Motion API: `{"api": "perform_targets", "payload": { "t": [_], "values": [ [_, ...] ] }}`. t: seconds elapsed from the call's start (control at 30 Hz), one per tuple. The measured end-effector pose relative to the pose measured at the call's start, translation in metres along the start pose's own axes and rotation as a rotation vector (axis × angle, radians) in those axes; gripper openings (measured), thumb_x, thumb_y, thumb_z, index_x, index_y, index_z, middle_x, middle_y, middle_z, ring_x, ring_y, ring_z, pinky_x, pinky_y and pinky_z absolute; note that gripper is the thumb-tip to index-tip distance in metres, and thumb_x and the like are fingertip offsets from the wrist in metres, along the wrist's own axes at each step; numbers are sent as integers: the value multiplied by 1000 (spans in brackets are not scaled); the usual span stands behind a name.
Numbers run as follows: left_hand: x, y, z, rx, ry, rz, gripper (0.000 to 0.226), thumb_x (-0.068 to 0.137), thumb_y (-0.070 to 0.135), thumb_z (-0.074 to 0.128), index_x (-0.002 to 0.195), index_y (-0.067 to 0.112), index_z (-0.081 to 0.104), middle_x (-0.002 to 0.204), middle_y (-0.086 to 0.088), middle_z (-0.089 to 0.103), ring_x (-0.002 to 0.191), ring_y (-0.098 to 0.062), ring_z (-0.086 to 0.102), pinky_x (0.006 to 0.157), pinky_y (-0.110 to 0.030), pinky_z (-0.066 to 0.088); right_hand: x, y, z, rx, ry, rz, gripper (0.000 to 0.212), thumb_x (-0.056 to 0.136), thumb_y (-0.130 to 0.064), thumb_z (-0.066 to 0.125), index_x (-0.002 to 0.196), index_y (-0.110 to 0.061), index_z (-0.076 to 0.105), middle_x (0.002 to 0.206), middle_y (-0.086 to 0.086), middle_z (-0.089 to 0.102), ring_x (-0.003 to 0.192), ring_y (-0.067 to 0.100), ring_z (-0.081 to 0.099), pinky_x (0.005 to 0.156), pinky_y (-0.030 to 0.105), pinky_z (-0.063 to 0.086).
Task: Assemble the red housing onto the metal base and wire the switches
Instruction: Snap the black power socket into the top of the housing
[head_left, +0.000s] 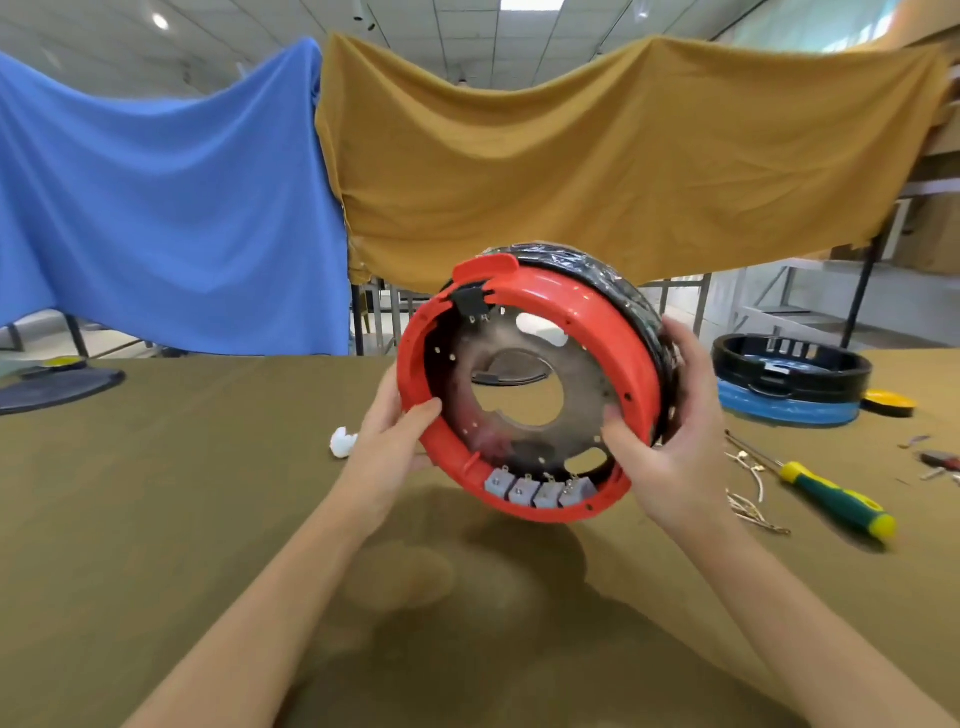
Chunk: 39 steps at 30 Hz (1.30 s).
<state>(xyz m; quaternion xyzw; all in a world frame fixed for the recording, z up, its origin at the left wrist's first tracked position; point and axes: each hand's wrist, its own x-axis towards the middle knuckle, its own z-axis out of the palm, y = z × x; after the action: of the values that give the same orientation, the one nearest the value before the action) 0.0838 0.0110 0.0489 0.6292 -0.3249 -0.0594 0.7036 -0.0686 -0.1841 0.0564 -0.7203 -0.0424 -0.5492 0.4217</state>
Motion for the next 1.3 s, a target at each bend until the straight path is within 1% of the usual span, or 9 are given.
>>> {"api": "perform_targets", "payload": {
  "t": [0.17,0.37,0.5,0.57,0.67,0.83,1.0,1.17,1.3],
  "values": [
    [1,-1,-2,26,62,91,45,102,6,51,140,30,52,115,8,72,94,-10,70,73,-30,60,0,4,0,77,88,154,71,72,-26,67,138,-31,42,117,6,62,97,27,65,85,39,53],
    [8,4,-4,-144,59,-223,39,97,43,54,129,23,63,122,-6,71,116,-22,66,106,-42,47,-3,8,8,443,-60,1133,18,78,-28,65,88,-14,65,78,7,71,57,21,66,57,26,52],
    [6,-5,-9,-94,78,-500,29,87,46,62,78,18,64,72,-3,73,64,-16,72,69,-33,54,-9,16,2,402,-146,1343,36,81,-41,71,105,-16,62,83,12,77,70,26,75,58,38,59],
    [8,-7,-13,-79,96,-525,27,86,45,62,78,20,58,63,-1,68,53,-14,68,62,-30,51,-7,18,-2,363,-167,1378,55,77,-50,73,114,-13,58,95,15,75,82,30,74,57,39,59],
    [8,-6,-20,-80,116,-534,30,85,42,63,98,16,58,93,-10,69,72,-22,67,71,-32,55,-3,23,-9,290,-171,1383,79,71,-60,72,122,-5,47,112,19,66,97,31,67,65,38,59],
    [3,-6,-22,-48,48,-591,32,85,41,62,105,15,61,121,-31,63,105,-36,65,99,-42,52,-5,25,-8,129,-283,1214,44,89,-55,56,109,-17,65,108,12,71,97,24,66,73,37,54],
    [11,-18,-22,37,137,-576,26,87,36,59,103,16,55,64,-1,58,54,-14,55,54,-26,39,-11,31,-7,-223,-272,945,47,87,-56,49,71,-13,62,73,9,71,75,25,67,77,35,47],
    [2,-19,-12,81,111,-605,20,92,35,61,93,19,73,93,-6,78,81,-20,70,86,-34,52,-21,42,-6,-223,-243,879,42,85,-58,50,64,-22,53,60,0,58,60,19,57,67,33,45],
    [-17,-15,-5,-28,91,-545,22,96,32,55,102,22,73,96,-6,78,78,-16,74,77,-32,51,-22,42,-13,-338,-228,826,67,91,-65,41,60,-8,58,62,6,64,63,21,64,62,28,42]
  ]
}}
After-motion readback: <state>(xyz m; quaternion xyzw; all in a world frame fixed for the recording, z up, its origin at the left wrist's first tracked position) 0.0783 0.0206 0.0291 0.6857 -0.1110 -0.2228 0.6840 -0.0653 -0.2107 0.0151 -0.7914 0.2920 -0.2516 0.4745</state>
